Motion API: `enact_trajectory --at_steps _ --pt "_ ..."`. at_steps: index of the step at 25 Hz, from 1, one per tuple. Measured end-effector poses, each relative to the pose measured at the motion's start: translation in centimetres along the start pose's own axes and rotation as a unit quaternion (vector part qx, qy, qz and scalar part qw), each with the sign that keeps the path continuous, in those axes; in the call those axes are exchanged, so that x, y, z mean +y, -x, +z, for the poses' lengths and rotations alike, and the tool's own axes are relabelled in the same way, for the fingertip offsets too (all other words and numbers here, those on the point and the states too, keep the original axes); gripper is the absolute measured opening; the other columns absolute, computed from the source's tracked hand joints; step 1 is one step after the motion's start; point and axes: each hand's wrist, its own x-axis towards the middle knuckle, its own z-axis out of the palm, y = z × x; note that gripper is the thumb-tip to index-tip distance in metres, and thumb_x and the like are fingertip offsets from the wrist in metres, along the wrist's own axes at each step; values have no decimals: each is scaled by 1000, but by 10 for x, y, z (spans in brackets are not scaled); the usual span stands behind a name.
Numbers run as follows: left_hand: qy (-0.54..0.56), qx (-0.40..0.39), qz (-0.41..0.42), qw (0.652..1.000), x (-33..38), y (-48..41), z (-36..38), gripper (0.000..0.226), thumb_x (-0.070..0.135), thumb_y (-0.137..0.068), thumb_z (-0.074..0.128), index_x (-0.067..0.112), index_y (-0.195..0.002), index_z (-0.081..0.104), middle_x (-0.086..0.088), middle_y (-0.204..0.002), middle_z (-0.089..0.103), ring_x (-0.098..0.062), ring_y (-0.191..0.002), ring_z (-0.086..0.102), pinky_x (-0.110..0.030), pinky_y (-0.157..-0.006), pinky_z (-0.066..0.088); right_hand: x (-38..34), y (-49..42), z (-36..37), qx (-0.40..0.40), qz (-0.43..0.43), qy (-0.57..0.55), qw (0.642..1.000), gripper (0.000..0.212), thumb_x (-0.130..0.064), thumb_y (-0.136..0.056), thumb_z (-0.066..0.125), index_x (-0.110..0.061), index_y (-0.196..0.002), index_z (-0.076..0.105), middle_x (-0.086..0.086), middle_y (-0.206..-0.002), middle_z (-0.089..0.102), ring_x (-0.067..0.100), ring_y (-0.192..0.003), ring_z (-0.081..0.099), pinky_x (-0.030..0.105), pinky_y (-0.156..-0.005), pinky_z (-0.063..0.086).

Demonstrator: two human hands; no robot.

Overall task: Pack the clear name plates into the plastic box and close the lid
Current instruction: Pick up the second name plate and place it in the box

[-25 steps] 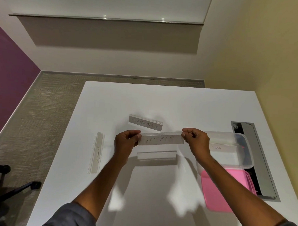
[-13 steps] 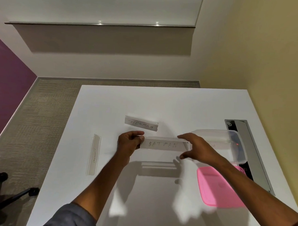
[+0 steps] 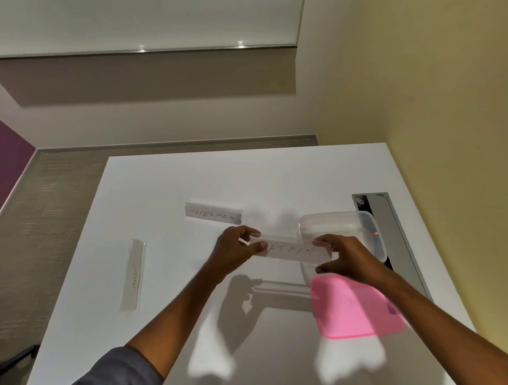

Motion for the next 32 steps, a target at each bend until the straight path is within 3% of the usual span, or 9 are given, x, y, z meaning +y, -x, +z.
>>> enact_trajectory --at_steps 3,7,12,17,21,26,32 --pt "-154 -66 73 983 17 -8 19 46 42 -75 95 27 -114 75 10 -119 64 -13 -104 66 -21 -83 59 17 11 -19 8 0 5 1000 80 -37 -60 101 -32 -133 69 -17 -127 73 0 -113 67 21 -97 55" --pt "-296 -167 122 932 46 -21 51 66 41 -72 95 26 -132 72 4 -120 70 -17 -109 66 -35 -88 61 39 24 -42 22 -9 10 1000 78 -37 -61 99 -31 -133 70 -14 -129 74 6 -117 68 32 -100 57" --pt "-427 -181 217 859 72 -34 95 61 42 -78 88 24 -134 70 -1 -122 73 -22 -112 66 -41 -90 58 64 29 -64 36 -38 44 998 75 -25 -64 100 -24 -133 69 -7 -129 74 12 -115 69 35 -98 58" --pt "-476 -166 262 823 85 -51 133 50 42 -82 83 18 -124 71 -3 -113 73 -24 -105 69 -39 -81 59 86 15 -86 -8 -20 91 996 73 -22 -72 96 -18 -138 66 3 -134 72 20 -119 69 31 -99 54" --pt "-498 -150 273 809 85 -67 157 43 41 -83 80 15 -116 69 -5 -107 72 -27 -100 69 -32 -70 46 93 -3 -90 -39 -36 200 978 73 -23 -75 92 -20 -142 62 3 -134 72 23 -114 70 39 -95 56" --pt "-527 -150 242 801 73 -85 175 49 43 -81 84 14 -117 68 -7 -111 73 -29 -104 70 -36 -73 51 97 -26 -83 -50 -104 355 928 60 -34 -76 88 -21 -131 66 -1 -114 78 21 -102 74 40 -100 53" --pt "-545 -172 214 792 54 -98 192 56 40 -82 89 13 -126 67 -10 -118 73 -31 -112 70 -37 -79 53 100 -40 -67 -113 -94 415 898 46 -28 -85 78 -14 -125 61 6 -107 72 26 -97 71 41 -84 60"
